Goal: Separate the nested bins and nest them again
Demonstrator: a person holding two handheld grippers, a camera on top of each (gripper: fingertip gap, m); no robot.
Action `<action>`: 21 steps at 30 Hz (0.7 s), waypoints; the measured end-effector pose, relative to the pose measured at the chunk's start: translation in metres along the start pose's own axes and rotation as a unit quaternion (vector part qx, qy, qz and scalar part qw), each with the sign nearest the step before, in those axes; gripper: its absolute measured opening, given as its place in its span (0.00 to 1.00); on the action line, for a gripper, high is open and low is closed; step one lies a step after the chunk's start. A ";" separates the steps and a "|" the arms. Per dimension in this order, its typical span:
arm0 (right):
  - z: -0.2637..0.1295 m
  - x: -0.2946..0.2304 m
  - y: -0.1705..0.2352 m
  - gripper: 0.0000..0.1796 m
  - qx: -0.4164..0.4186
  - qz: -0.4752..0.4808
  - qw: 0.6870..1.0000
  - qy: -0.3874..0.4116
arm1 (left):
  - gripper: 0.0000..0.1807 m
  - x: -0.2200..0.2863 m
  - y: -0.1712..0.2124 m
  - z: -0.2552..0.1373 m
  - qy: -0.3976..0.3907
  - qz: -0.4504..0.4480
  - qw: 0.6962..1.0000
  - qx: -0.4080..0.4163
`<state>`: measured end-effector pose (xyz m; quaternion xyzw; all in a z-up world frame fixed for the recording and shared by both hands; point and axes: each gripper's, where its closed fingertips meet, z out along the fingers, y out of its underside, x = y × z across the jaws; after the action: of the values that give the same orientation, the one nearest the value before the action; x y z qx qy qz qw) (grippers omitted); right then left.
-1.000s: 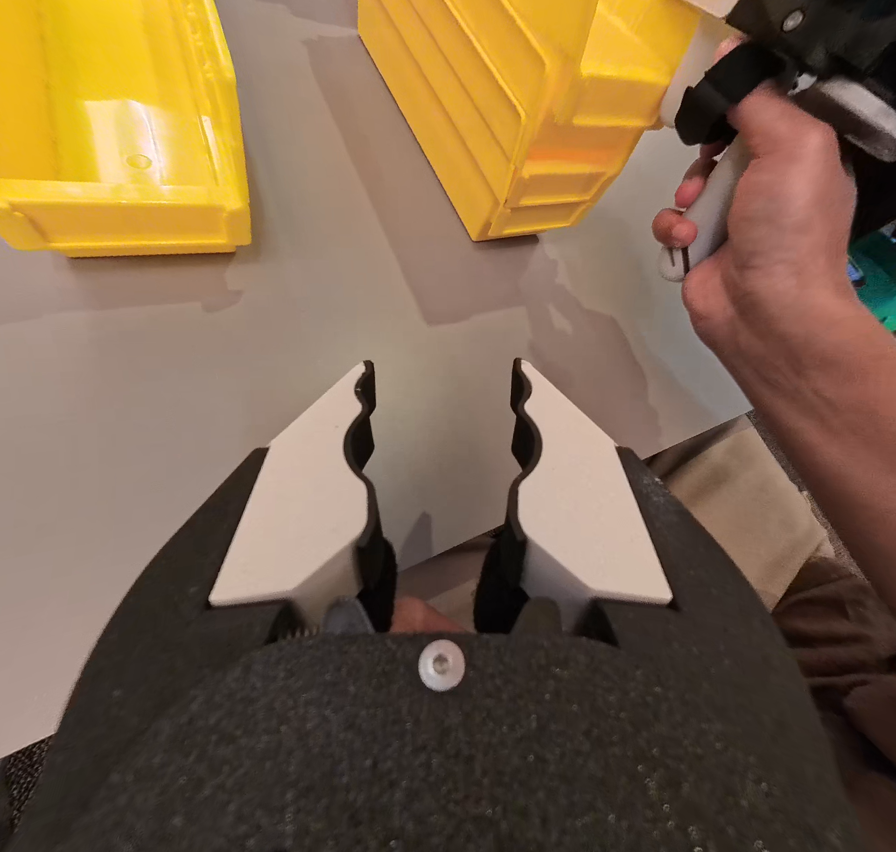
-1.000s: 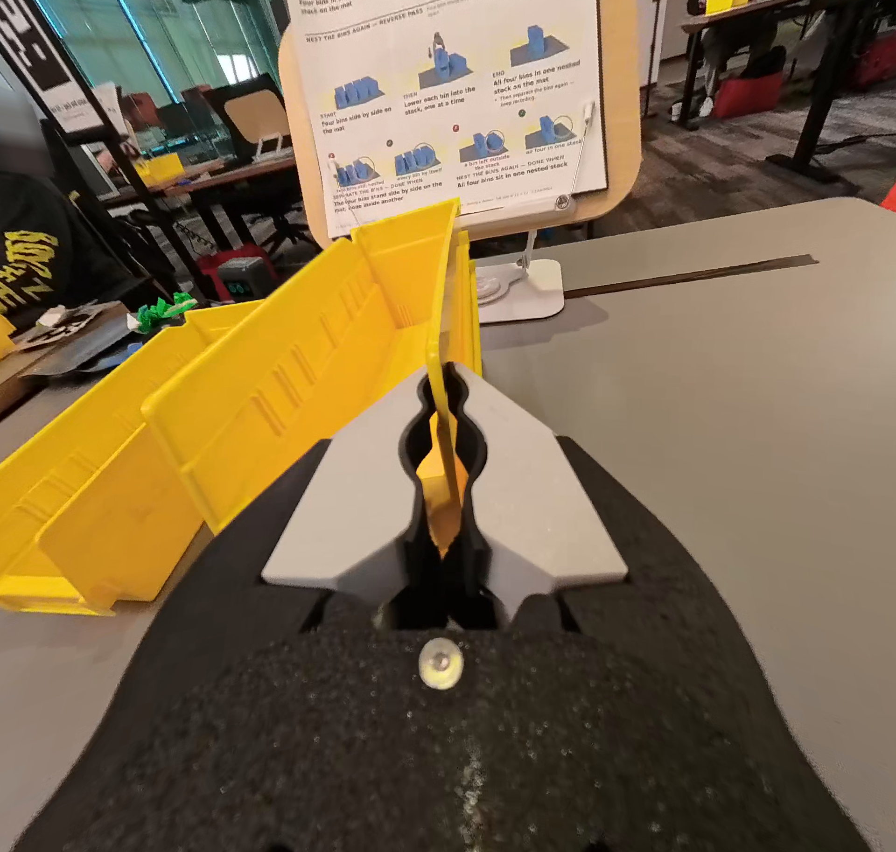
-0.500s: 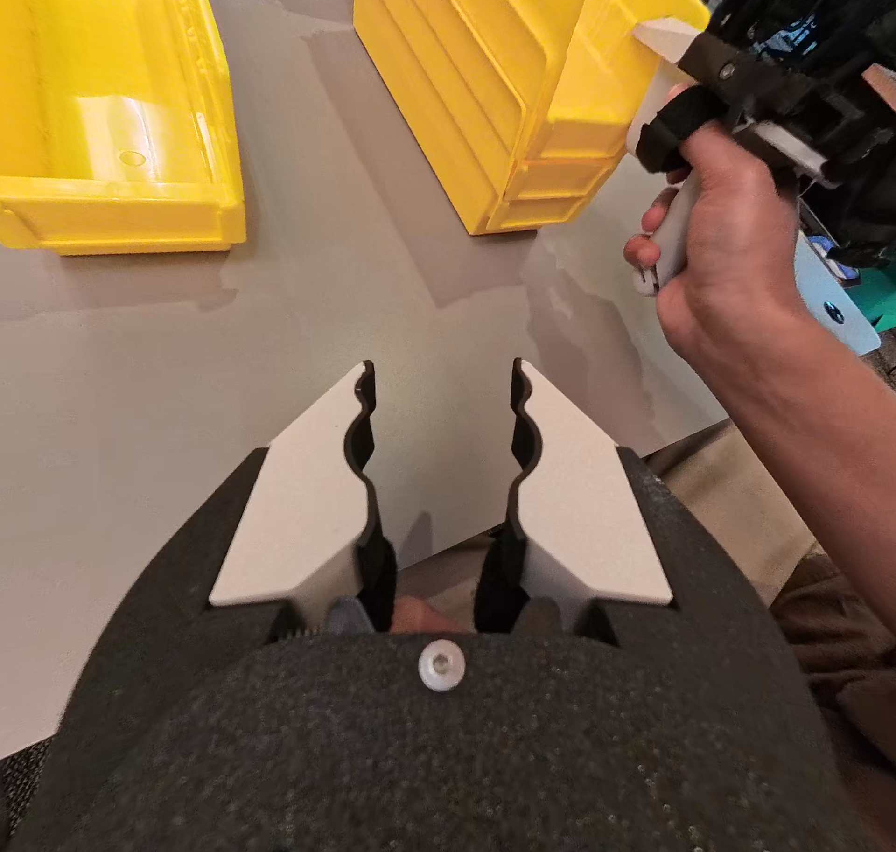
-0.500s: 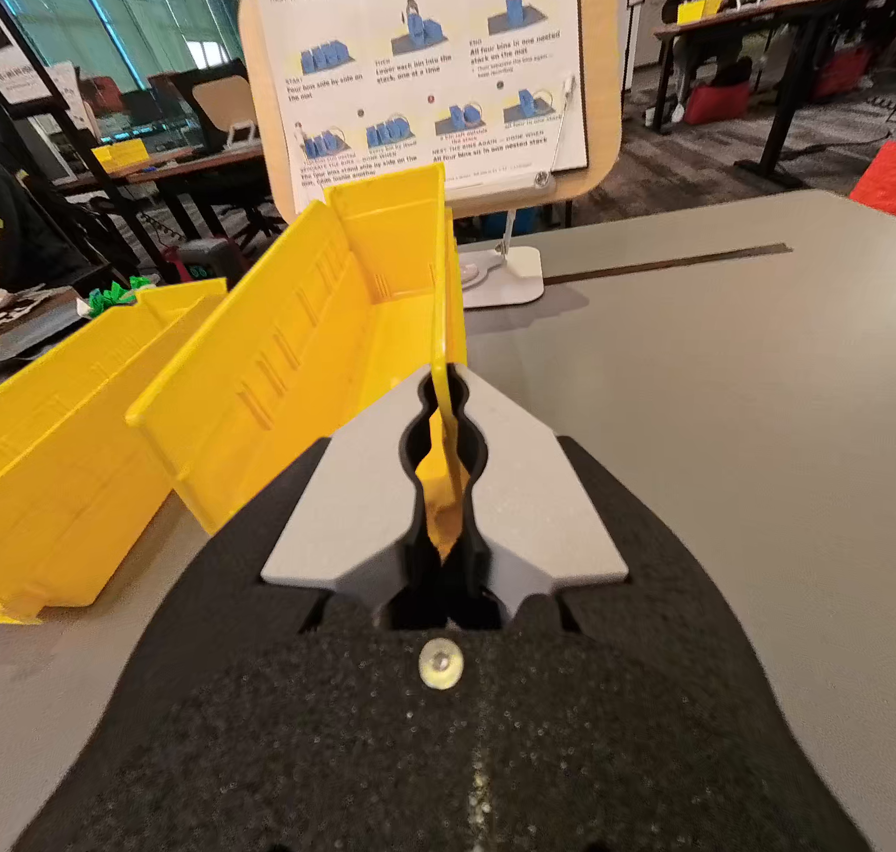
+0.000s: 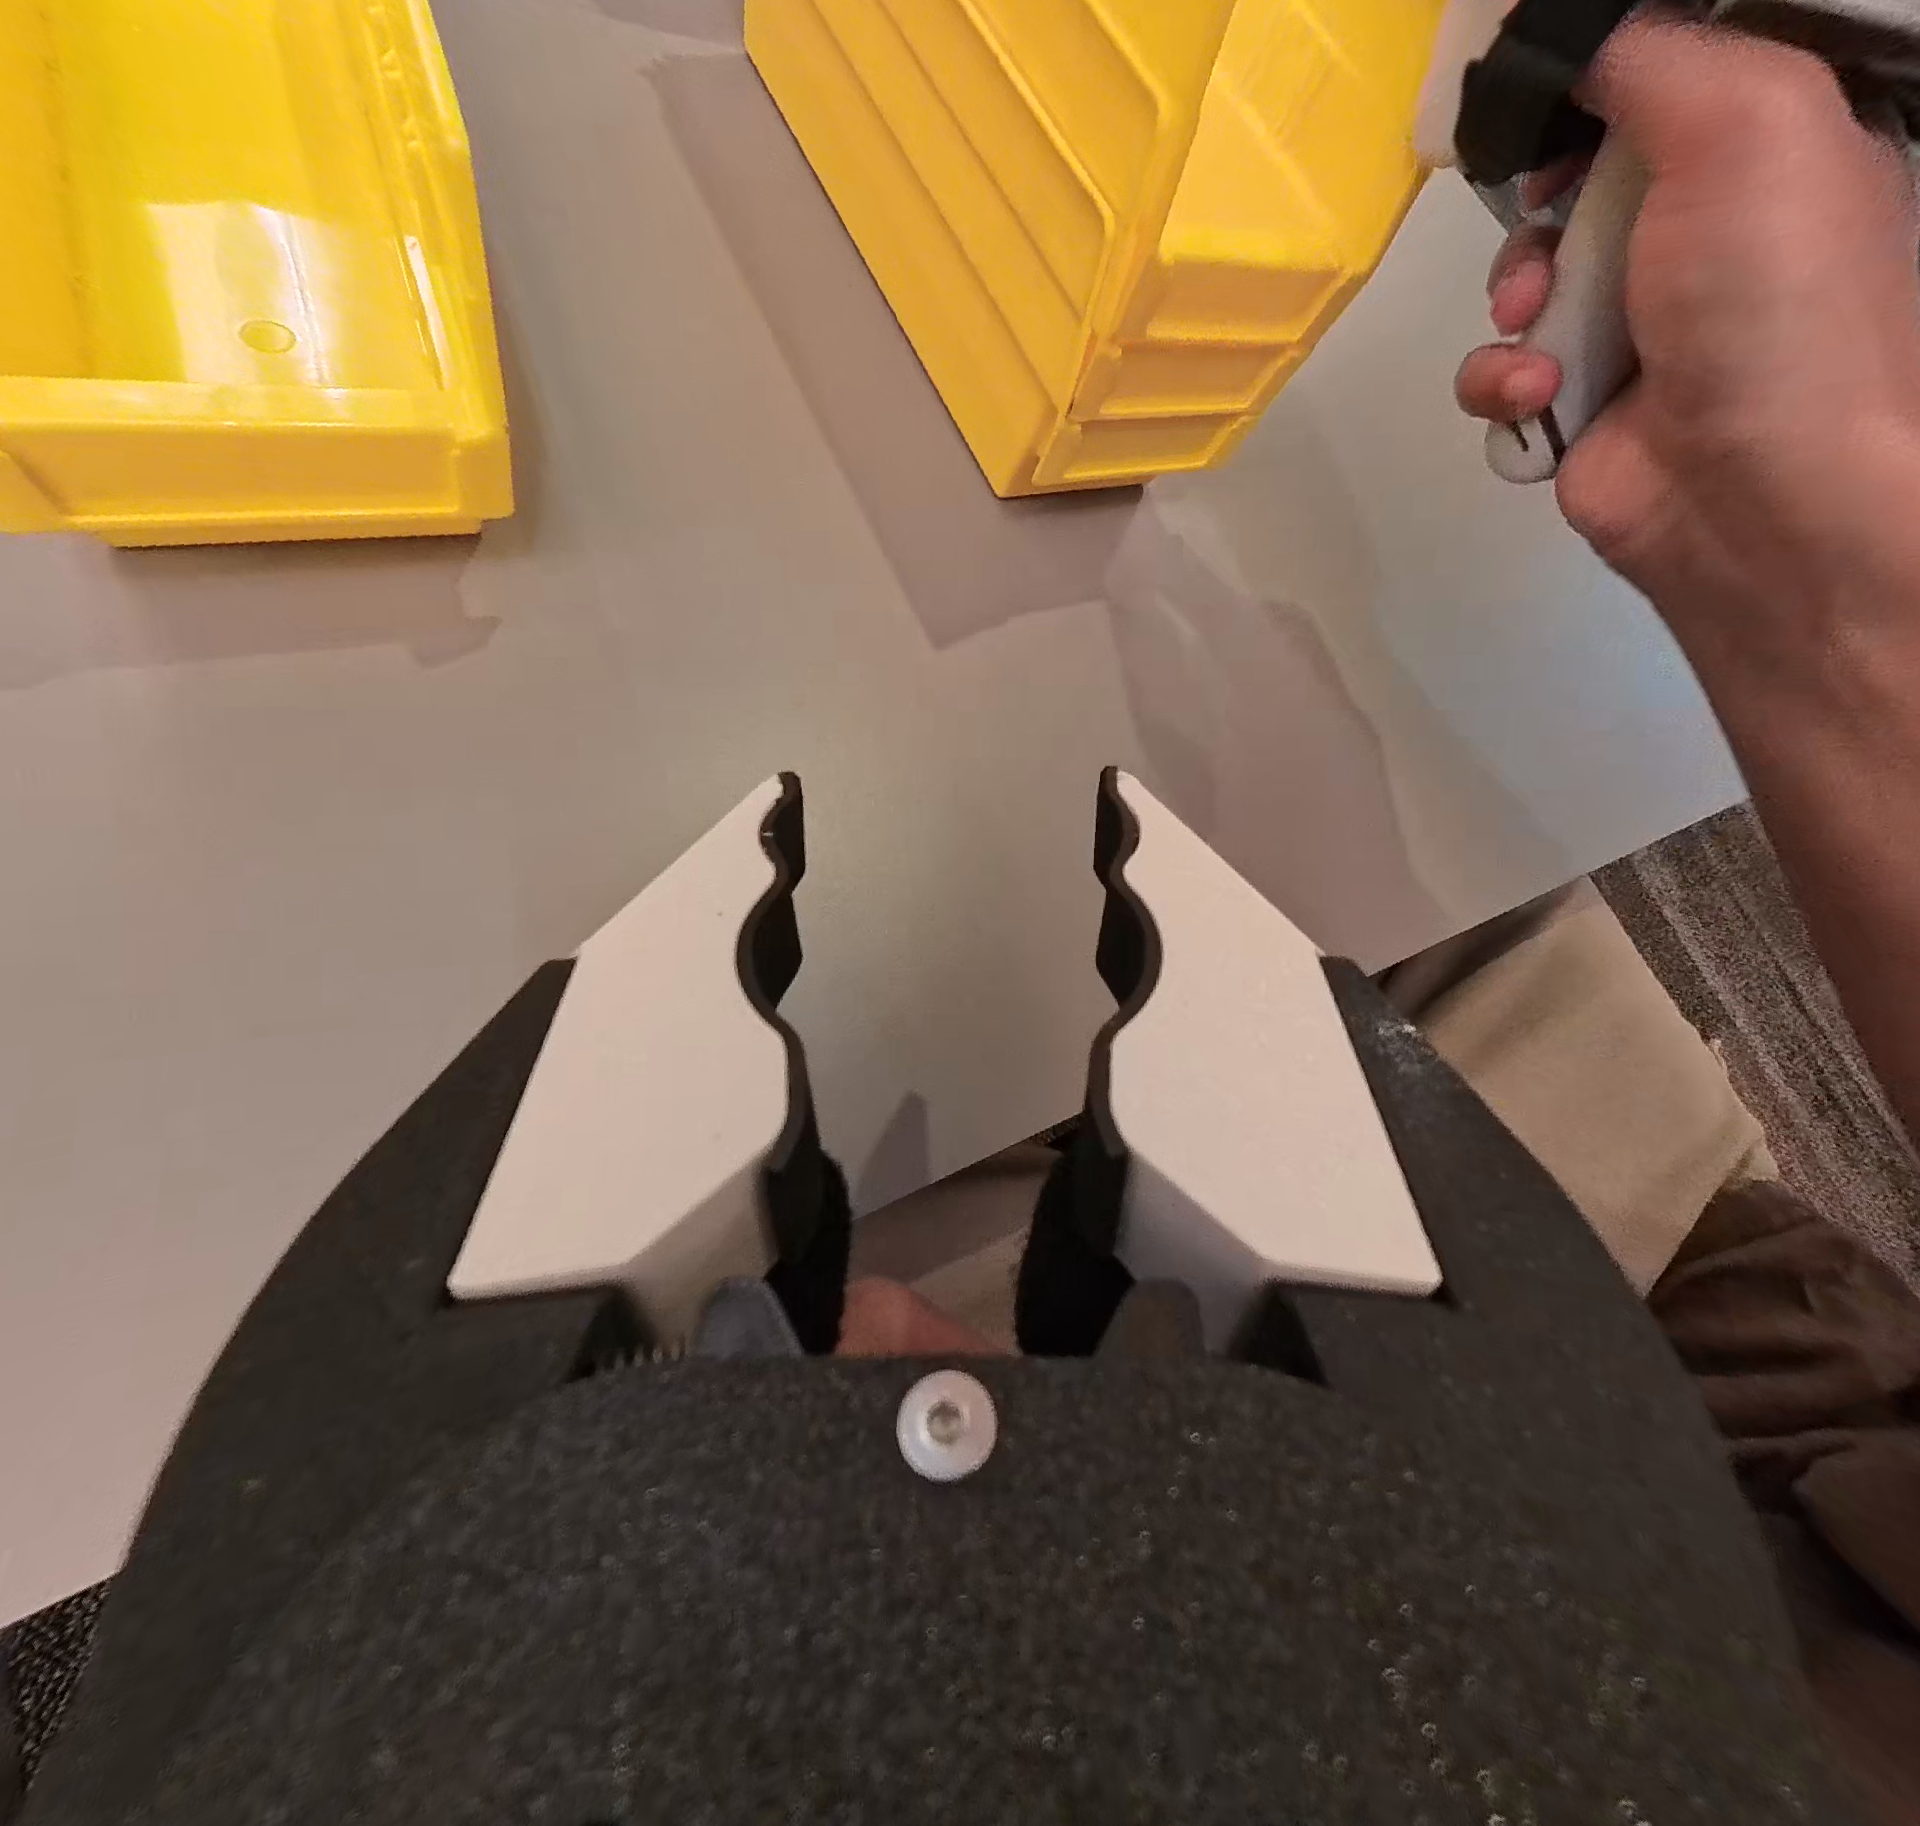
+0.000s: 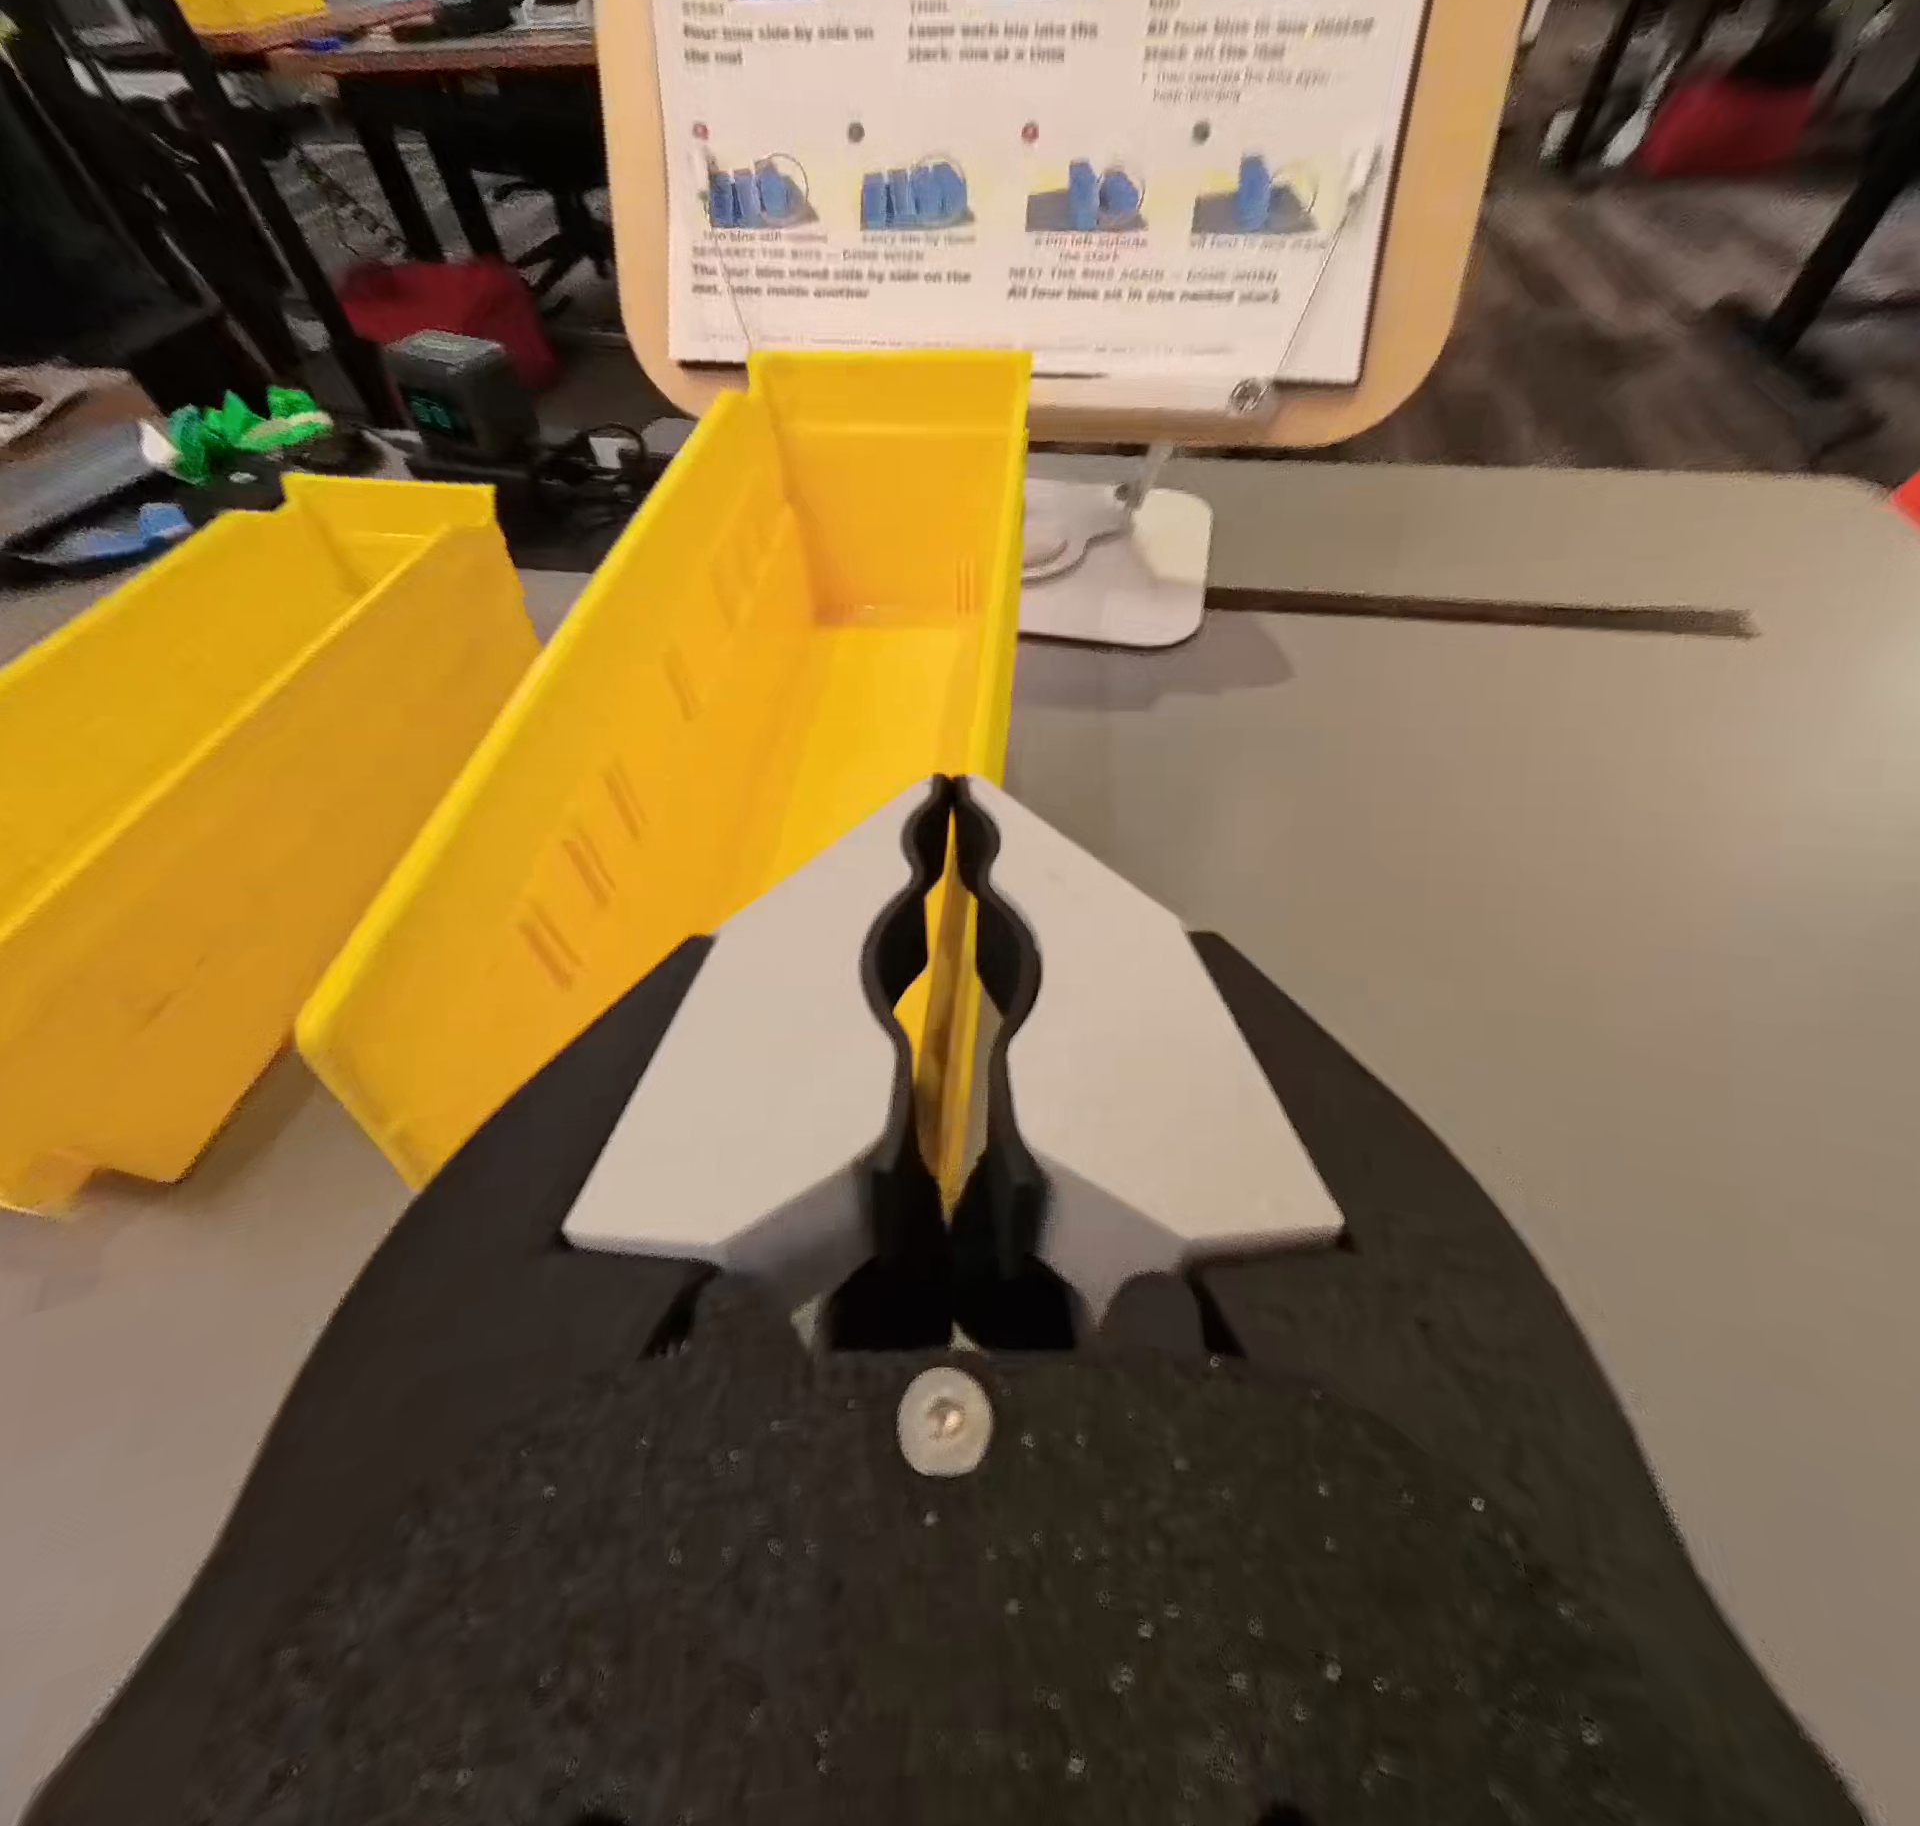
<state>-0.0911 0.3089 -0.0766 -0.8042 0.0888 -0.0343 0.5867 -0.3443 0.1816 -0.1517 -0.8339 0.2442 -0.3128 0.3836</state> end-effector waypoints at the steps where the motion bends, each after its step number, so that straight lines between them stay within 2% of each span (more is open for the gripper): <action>1: 0.001 -0.001 -0.001 0.00 0.001 0.011 1.000 -0.011 | 0.30 0.000 0.000 0.000 -0.001 0.001 1.000 0.000; 9: -0.003 -0.012 -0.005 0.01 -0.023 0.030 0.998 -0.054 | 0.30 -0.008 0.000 -0.001 -0.016 0.021 1.000 0.000; 13: -0.050 -0.012 -0.018 0.07 0.020 -0.025 0.994 -0.106 | 0.30 -0.060 -0.015 -0.011 -0.094 0.042 0.994 0.022; 17: -0.103 0.014 0.012 0.07 0.010 -0.065 0.989 -0.130 | 0.30 -0.142 -0.052 -0.023 -0.187 0.016 0.980 0.068; 21: -0.140 0.057 0.052 0.07 -0.004 -0.048 0.991 -0.121 | 0.27 -0.181 -0.084 -0.003 -0.199 0.023 0.975 0.097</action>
<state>-0.0631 0.1516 -0.0853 -0.8081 -0.0216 0.0353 0.5876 -0.4561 0.3466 -0.1444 -0.8324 0.1505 -0.1541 0.5105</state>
